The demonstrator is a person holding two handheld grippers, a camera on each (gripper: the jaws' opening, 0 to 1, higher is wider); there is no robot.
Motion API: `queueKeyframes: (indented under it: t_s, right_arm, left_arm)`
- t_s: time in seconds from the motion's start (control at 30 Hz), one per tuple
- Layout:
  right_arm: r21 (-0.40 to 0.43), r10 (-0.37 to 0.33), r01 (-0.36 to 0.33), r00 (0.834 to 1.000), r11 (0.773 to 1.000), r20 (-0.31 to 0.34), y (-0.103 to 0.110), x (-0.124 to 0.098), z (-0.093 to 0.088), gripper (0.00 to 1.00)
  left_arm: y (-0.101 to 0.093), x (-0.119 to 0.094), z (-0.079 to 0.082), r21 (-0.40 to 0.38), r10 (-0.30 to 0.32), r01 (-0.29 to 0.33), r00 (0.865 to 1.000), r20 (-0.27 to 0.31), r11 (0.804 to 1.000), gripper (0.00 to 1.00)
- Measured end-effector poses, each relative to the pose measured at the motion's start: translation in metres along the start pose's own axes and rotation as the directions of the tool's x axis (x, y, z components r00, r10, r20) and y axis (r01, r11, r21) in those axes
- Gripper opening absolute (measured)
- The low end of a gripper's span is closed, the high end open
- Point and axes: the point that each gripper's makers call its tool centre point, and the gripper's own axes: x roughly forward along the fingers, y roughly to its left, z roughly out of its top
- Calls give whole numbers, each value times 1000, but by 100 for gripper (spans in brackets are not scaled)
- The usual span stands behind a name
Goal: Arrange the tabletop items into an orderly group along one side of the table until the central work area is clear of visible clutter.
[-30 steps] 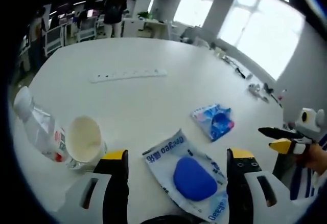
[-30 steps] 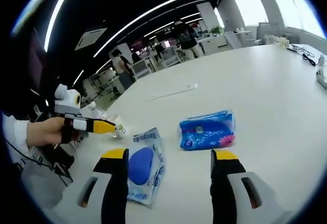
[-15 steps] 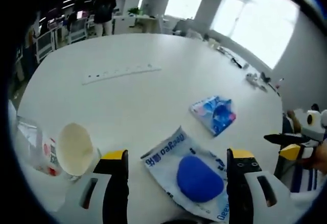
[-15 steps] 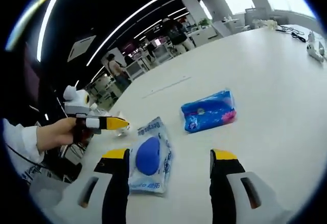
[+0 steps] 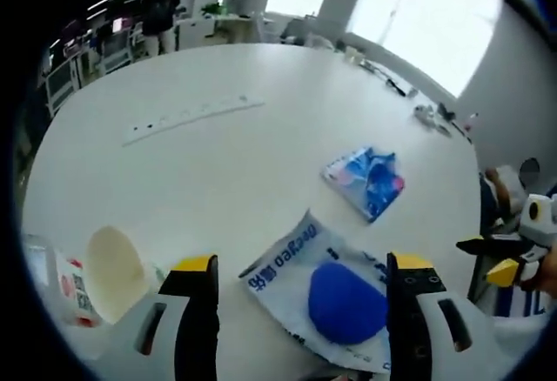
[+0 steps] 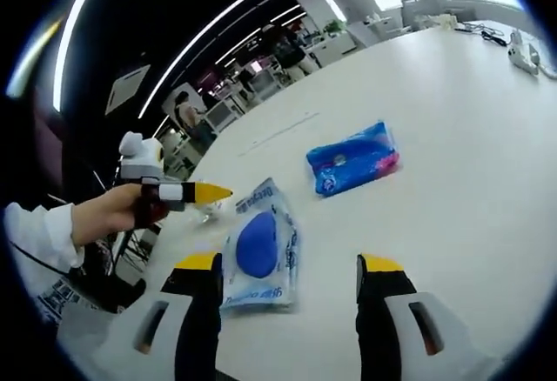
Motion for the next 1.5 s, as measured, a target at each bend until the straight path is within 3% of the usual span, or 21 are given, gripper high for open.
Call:
queueKeyframes:
  t_s: [0.5,0.8,1.07,1.33,1.5]
  right_arm:
    - [134,19,-11,998,991,-66,4,4,-34,57]
    - [200,32,-13,995,980,-94,5,6,-51,55]
    - [230,65,-37,991,973,-115,13,10,-61,54]
    - [252,91,-58,988,966,-125,22,16,-62,53]
    - [334,116,-67,985,940,-128,26,22,-65,53]
  left_arm:
    - [0,19,-3,48,-25,28,998,-63,998,73]
    - [-2,26,-8,20,-47,49,995,-91,999,73]
    - [-8,36,-13,21,-81,85,989,-126,996,77]
    - [-5,42,-14,21,-91,94,986,-142,995,74]
    - [0,44,-14,24,-78,83,986,-148,996,74]
